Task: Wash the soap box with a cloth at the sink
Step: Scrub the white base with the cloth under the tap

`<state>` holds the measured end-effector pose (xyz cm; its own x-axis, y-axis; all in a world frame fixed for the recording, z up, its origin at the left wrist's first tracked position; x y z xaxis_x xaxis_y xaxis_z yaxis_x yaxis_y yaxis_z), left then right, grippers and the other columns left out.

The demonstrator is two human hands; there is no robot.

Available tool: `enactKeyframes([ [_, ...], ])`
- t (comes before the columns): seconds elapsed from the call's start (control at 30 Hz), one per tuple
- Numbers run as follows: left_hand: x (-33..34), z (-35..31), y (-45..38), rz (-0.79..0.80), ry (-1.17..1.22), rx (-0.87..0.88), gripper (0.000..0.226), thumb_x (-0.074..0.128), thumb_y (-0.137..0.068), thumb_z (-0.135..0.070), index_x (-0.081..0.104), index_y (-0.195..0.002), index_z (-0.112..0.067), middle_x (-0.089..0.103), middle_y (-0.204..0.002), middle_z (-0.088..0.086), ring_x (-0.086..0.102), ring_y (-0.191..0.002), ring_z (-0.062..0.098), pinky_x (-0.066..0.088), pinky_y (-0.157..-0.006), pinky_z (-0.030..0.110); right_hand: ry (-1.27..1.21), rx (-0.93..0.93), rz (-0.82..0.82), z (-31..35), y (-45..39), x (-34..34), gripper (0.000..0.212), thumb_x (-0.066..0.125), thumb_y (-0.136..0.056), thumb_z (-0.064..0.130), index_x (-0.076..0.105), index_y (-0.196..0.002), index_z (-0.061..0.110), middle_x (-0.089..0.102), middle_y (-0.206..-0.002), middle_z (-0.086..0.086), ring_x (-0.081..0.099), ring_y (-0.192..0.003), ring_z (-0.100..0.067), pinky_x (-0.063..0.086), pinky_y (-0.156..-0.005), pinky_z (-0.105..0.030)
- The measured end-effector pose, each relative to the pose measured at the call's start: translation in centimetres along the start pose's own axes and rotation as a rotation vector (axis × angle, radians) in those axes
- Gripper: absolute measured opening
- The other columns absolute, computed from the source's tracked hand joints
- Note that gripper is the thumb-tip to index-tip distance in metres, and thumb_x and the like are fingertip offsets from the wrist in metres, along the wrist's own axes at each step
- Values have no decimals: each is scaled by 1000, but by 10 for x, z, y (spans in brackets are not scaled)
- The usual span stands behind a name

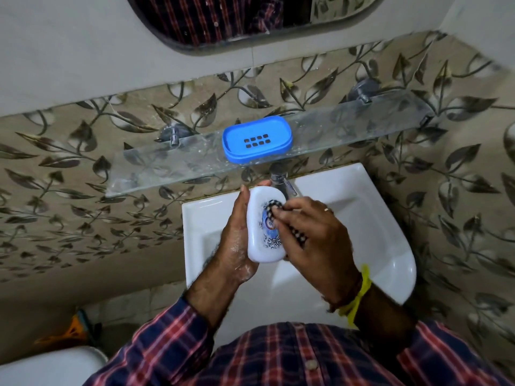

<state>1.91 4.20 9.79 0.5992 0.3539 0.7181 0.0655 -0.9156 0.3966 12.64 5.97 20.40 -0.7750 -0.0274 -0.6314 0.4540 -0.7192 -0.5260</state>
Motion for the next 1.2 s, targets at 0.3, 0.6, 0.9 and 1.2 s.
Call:
enactKeyframes([
  [0.3,9,2,7,-13,-20,-40,67,45,-91,-57,56,-139,-12,67,-131,12,67,-116,26,57,-96,36,-18,11,-31,6,-14,-1,23,68,-89,14,75,-111,13,70,-108,-4,67,-96,-23,55,-84,-38],
  [0.6,2,-10,1,-23,-55,37,70,36,-87,-75,62,-129,-25,73,-111,14,75,-94,27,62,-68,32,17,-190,31,32,0,8,30,67,-91,13,73,-118,23,69,-118,1,63,-99,-21,53,-84,-33],
  [0.9,6,-7,1,98,-31,-108,102,17,-81,-89,79,-107,-13,78,-95,6,76,-87,18,56,-81,26,-29,-368,152,27,32,14,25,67,-92,16,73,-116,18,70,-118,-3,65,-97,-27,53,-80,-34],
  [1.2,11,-22,5,-129,-15,16,78,51,-84,-50,46,-149,-7,54,-129,21,59,-105,29,51,-89,39,3,-223,28,12,32,7,22,70,-91,13,74,-112,12,70,-113,-6,67,-98,-26,54,-87,-33],
])
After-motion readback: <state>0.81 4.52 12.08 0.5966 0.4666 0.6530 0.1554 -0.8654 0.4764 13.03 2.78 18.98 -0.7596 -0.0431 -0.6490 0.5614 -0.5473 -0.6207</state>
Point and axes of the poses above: each hand's wrist, its own y-axis away from the middle knuckle, its own x-axis out of the palm, z = x × y, the point moved 9 cm from there along -y, towards the middle knuckle
